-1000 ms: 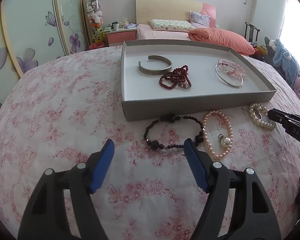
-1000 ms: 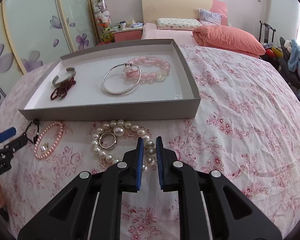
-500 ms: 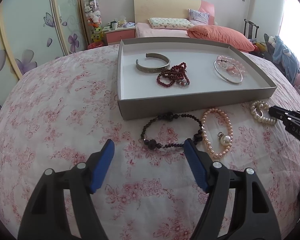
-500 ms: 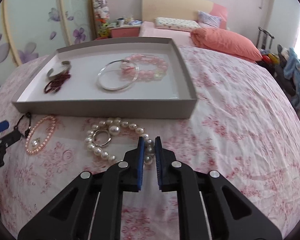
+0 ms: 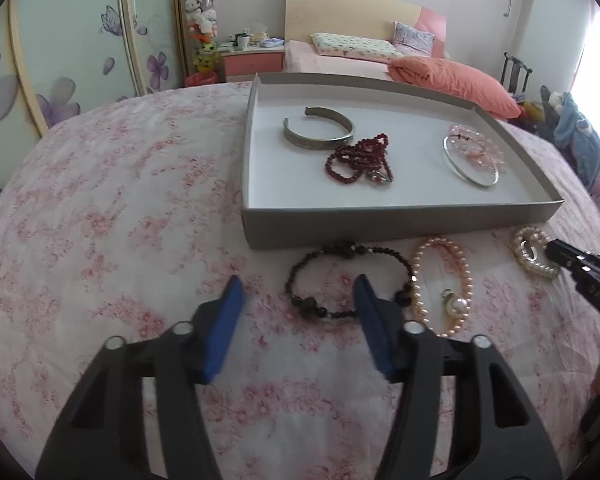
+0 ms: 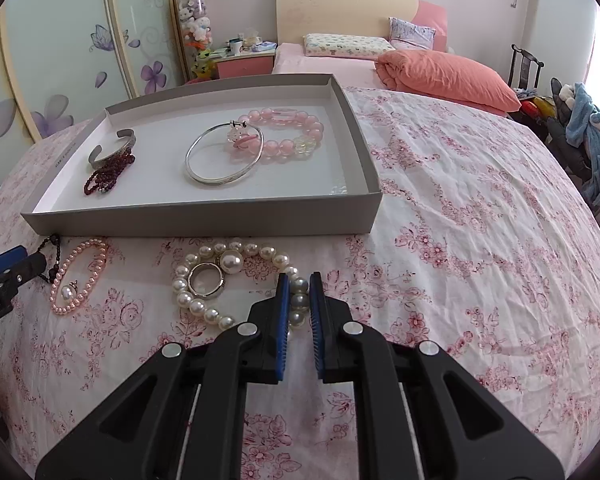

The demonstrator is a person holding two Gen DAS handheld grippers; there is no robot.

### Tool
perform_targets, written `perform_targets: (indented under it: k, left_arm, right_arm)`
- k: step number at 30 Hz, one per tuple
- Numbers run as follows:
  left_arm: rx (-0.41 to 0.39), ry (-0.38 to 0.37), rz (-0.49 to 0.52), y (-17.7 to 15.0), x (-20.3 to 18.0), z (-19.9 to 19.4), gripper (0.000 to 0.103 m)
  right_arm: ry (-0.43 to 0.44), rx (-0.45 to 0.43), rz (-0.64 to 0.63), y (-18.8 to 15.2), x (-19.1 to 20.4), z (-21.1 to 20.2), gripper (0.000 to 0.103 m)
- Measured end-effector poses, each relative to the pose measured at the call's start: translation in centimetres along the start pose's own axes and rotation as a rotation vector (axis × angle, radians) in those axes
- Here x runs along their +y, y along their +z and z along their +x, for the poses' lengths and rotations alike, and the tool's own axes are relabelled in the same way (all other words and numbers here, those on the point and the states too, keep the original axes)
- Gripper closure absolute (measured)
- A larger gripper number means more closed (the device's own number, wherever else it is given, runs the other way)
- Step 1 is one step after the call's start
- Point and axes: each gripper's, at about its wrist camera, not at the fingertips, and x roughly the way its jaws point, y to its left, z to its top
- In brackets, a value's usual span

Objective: Organize jewelry
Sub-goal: 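Grasp the black bead bracelet with the left tool while the right tool grasps the white pearl necklace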

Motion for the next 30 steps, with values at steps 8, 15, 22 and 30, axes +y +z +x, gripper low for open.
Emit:
perform_targets:
  k: [8, 15, 22, 30]
  left_arm:
    - [0.0, 0.056, 0.077, -1.2, 0.5, -1.1, 0.055]
    - [0.016, 0.019, 0.066, -1.4, 0.1, -1.5, 0.076]
    - [0.002, 0.024, 0.07, -1.5, -0.8, -1.3, 0.083]
    - [-0.01, 0.047, 0.068, -1.4, -0.7, -1.2, 0.091]
  right_arm:
    - [0.007, 0.0, 0.002, 0.0, -0.1, 0.0, 0.091]
    - [0.006, 0.0, 0.003, 0.0, -0.1, 0.0, 0.091]
    - [0.007, 0.0, 0.003, 0.0, -0.1, 0.0, 0.091]
    - [0.021, 0.0, 0.01, 0.0, -0.1, 0.0, 0.092]
